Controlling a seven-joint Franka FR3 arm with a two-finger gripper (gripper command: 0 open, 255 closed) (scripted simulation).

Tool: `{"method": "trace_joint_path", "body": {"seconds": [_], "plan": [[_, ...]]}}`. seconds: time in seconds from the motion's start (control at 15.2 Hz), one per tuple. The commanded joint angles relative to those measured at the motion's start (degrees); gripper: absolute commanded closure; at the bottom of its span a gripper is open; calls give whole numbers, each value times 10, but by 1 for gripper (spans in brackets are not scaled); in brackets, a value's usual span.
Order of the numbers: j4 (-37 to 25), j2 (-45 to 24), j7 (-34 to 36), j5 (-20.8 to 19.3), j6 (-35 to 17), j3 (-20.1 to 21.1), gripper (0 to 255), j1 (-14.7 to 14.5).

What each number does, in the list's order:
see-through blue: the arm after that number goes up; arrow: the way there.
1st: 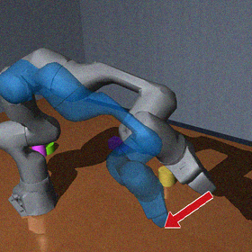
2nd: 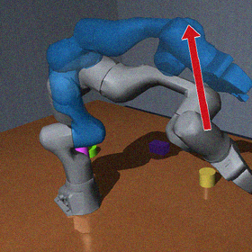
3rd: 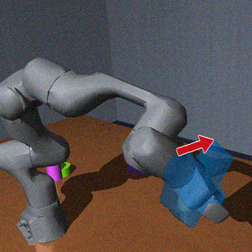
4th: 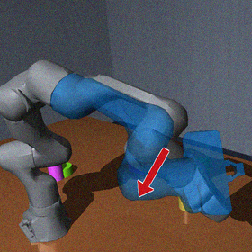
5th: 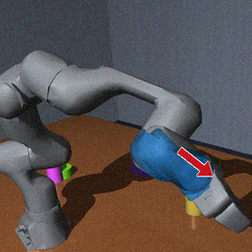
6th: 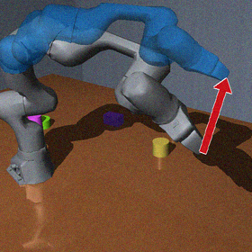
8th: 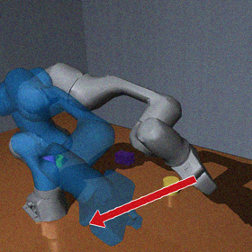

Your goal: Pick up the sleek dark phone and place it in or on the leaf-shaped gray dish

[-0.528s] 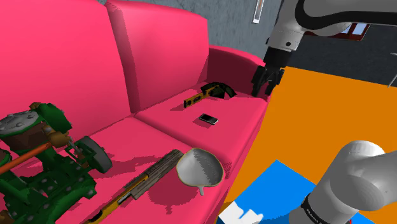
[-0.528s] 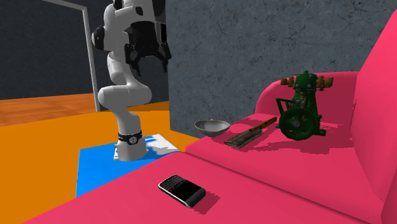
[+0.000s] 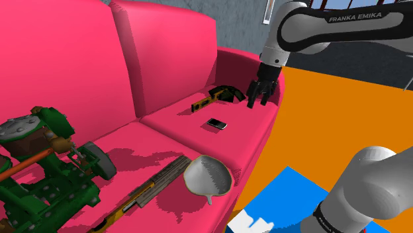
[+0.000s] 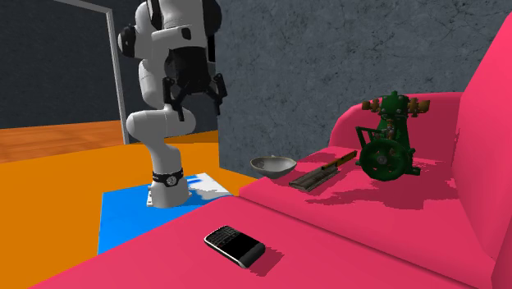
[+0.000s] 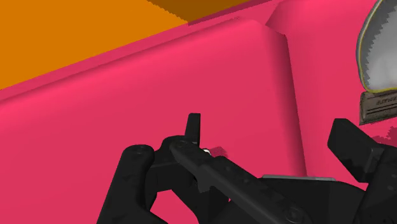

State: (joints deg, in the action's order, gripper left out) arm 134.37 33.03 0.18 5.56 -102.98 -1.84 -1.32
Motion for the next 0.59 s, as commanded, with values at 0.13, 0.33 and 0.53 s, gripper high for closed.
{"method": "trace_joint_path", "body": {"seconds": [0.13,0.33,0.53], "plan": [[-8,-74,-17,-9,-65,-2,0,0],[-21,-133,-29,-15,-110,-4,0,0],[-42,-195,-39,-21,-150,-6,0,1]]}}
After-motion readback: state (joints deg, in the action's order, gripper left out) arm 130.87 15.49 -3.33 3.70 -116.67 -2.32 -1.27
